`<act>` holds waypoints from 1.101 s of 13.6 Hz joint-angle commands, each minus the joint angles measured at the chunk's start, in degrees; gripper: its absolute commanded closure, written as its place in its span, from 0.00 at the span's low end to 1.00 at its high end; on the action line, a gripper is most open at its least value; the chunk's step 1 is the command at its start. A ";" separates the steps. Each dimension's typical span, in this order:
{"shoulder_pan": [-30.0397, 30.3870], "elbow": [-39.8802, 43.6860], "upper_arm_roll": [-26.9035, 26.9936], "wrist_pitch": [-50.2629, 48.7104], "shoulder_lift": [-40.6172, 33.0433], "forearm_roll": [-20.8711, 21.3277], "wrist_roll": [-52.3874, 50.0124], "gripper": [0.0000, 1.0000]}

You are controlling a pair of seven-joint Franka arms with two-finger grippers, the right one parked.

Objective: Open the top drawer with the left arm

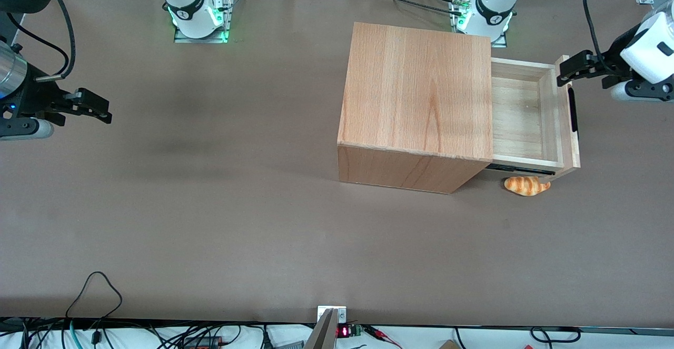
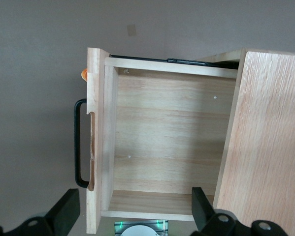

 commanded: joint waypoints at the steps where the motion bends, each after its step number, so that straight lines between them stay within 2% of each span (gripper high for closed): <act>1: -0.12 3.94 0.06 0.10 2.22 1.38 -0.74 0.00; 7: -0.65 8.78 -0.47 0.54 5.49 1.12 0.22 0.00; 15: -0.03 8.79 0.15 0.62 6.19 1.47 0.84 0.00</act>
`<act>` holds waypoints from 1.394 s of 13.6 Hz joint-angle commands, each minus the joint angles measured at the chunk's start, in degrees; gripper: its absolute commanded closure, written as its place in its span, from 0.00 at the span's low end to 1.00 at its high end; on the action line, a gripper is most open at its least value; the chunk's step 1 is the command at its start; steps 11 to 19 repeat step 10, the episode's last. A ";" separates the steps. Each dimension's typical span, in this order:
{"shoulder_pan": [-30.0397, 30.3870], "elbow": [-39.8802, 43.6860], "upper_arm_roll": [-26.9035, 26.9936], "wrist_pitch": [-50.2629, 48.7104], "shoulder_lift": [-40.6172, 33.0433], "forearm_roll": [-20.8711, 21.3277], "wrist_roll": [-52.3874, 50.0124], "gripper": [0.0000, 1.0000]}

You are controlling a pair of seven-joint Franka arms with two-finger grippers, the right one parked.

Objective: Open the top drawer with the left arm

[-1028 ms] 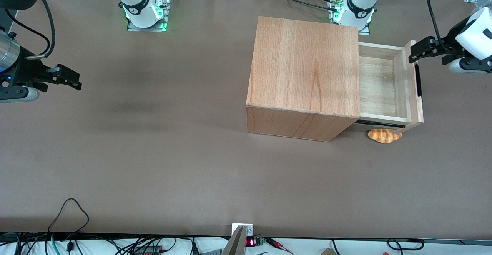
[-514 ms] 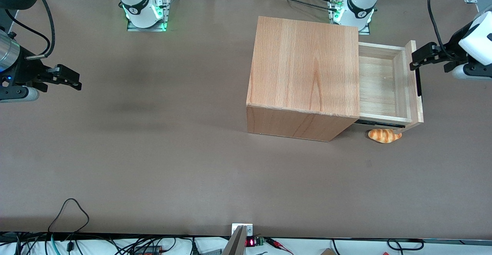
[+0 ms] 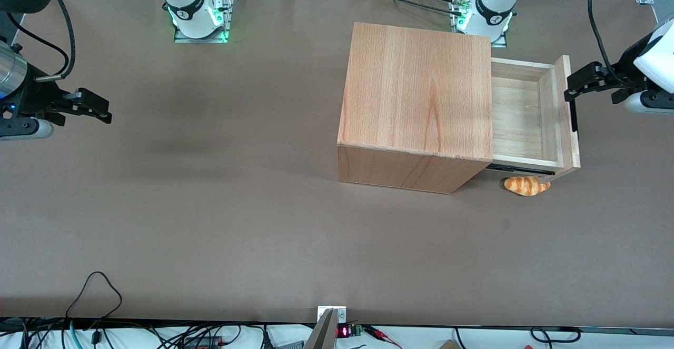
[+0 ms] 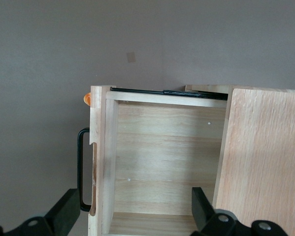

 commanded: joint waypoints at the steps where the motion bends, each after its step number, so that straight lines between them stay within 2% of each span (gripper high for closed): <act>1: 0.62 2.00 0.17 -0.57 1.58 1.55 0.74 0.00; 19: 0.54 1.91 -0.54 -0.40 0.88 1.46 1.18 0.00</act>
